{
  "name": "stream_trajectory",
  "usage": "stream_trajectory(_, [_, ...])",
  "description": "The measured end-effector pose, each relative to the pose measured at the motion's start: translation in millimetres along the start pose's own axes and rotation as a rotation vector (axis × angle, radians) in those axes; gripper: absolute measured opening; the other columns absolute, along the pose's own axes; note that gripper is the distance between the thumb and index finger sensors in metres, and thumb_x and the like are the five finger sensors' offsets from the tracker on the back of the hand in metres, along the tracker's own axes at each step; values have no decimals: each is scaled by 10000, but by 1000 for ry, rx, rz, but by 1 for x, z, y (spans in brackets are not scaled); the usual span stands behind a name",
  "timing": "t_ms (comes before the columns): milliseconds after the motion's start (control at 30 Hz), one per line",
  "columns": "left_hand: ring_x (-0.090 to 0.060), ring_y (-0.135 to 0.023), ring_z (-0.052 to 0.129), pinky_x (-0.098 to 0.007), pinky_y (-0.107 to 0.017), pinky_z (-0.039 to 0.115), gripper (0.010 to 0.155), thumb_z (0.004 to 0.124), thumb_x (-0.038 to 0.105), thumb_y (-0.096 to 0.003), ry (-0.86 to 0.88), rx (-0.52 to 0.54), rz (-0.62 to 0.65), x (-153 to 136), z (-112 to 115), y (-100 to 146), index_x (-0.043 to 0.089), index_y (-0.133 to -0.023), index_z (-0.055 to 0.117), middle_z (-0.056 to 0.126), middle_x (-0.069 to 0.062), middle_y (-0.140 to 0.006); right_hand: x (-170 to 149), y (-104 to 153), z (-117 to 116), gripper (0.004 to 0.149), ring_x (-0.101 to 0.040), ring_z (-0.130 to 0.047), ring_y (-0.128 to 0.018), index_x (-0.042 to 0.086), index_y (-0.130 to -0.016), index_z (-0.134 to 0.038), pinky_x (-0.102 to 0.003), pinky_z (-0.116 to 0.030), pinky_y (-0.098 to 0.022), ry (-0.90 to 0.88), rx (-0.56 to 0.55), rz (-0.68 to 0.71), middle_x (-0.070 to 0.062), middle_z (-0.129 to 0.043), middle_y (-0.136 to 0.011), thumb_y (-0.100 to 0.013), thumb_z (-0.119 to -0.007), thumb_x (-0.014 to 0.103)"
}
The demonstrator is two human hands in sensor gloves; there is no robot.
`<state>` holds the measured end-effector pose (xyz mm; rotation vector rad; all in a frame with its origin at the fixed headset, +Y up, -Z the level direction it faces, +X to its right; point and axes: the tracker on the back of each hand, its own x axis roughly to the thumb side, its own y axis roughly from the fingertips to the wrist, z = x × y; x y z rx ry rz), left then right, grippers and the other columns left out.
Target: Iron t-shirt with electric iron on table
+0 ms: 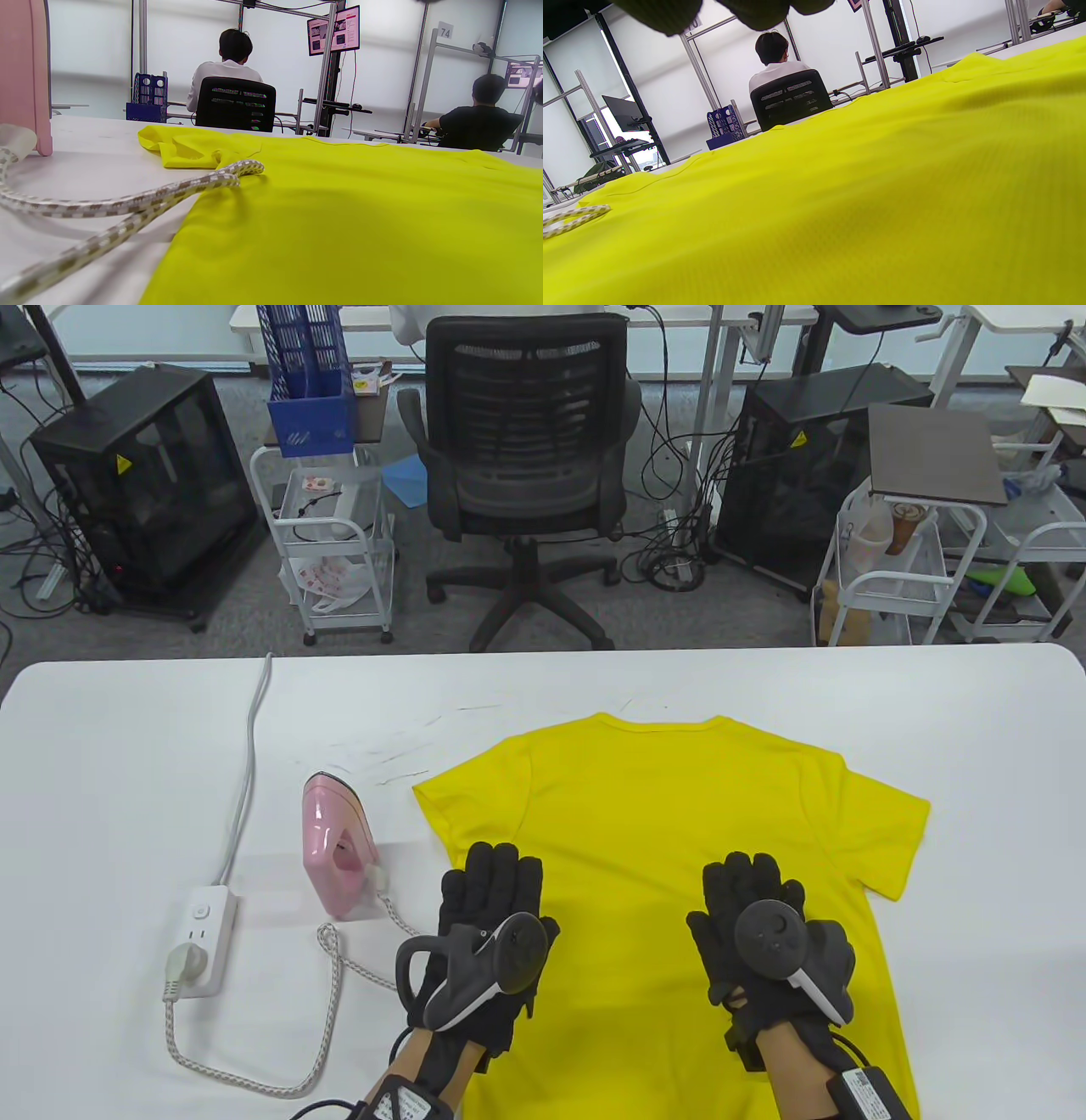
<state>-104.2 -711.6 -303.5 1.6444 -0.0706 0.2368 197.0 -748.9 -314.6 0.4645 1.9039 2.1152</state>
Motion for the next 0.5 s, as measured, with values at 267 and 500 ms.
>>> stream_trajectory(267, [-236, -1118, 187, -487, -774, 272, 682, 551, 569, -461, -9, -11, 7, 3, 1, 0, 330, -1065, 343, 285, 47, -1157, -3, 1, 6, 616, -272, -210, -999, 287, -1002, -491, -527, -227, -690, -21, -22, -1, -36, -389, -1100, -462, -642, 542])
stream_trajectory(500, [-239, -1118, 192, -488, -772, 278, 682, 550, 569, -461, -23, -14, 16, 5, 2, 2, 328, -1065, 344, 289, 45, -1156, -3, -1, 4, 616, -273, -210, -999, 287, -1003, -490, -527, -227, -690, -20, -4, -4, -38, -388, -1101, -464, -639, 543])
